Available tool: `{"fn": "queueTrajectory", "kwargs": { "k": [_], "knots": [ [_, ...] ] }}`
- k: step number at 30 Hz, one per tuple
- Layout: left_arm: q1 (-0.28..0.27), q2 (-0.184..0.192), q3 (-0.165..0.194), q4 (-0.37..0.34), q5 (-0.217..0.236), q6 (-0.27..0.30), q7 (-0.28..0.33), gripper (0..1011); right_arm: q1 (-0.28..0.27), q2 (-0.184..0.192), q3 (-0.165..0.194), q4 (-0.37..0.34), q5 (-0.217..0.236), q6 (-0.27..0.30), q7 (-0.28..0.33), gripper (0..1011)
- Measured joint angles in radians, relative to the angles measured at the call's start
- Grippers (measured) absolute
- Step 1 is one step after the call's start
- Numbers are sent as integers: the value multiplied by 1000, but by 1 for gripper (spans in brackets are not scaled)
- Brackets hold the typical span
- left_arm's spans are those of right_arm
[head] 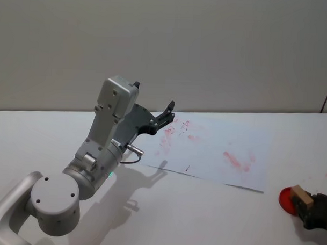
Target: Use the one hand to pick up the stamp and affix it onto the A4 paper.
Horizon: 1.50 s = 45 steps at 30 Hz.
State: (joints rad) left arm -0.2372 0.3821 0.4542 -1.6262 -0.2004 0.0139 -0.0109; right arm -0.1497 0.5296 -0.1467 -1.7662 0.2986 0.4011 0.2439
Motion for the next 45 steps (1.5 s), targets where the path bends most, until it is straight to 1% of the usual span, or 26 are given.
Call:
{"fn": "queueTrajectory", "kwargs": {
  "k": [8,16,18,20,21,22,24,25,27,29,33,34,39,42,43,45],
  "knots": [
    [0,0,0,0,0,0,0,1001,7,-5,-1,1,-1,-20,4,220],
    [0,0,0,0,0,0,0,1001,46,-30,-7,10,-1,-78,16,220],
    [0,0,0,0,0,0,0,1001,62,-40,-10,16,-3,-90,22,220],
    [0,0,0,0,0,0,0,1001,100,-63,-19,39,-9,-113,39,220],
    [0,0,0,0,0,0,0,1001,100,-63,-19,39,-9,-113,39,220],
    [0,0,0,0,0,0,0,1001,121,-74,-23,53,-15,-125,51,220],
    [0,0,0,0,0,0,0,1001,140,-85,-27,69,-21,-133,61,220],
    [0,0,0,0,0,0,0,1001,162,-97,-33,86,-27,-139,71,220],
    [0,0,0,0,0,0,0,1001,188,-112,-39,108,-38,-143,86,220],
    [0,0,0,0,0,0,0,1001,213,-126,-47,130,-49,-141,100,220],
    [0,0,0,0,0,0,0,1001,242,-142,-56,158,-63,-130,118,220],
    [0,0,0,0,0,0,0,1001,258,-151,-61,173,-71,-123,126,220],
    [0,0,0,0,0,0,0,1001,295,-174,-77,216,-95,-91,153,220],
    [0,0,0,0,0,0,0,1001,323,-191,-91,252,-115,-58,175,220],
    [0,0,0,0,0,0,0,1001,323,-191,-91,252,-115,-58,175,220],
    [0,0,0,0,0,0,0,1001,337,-201,-98,271,-127,-37,186,220]
  ]
}}
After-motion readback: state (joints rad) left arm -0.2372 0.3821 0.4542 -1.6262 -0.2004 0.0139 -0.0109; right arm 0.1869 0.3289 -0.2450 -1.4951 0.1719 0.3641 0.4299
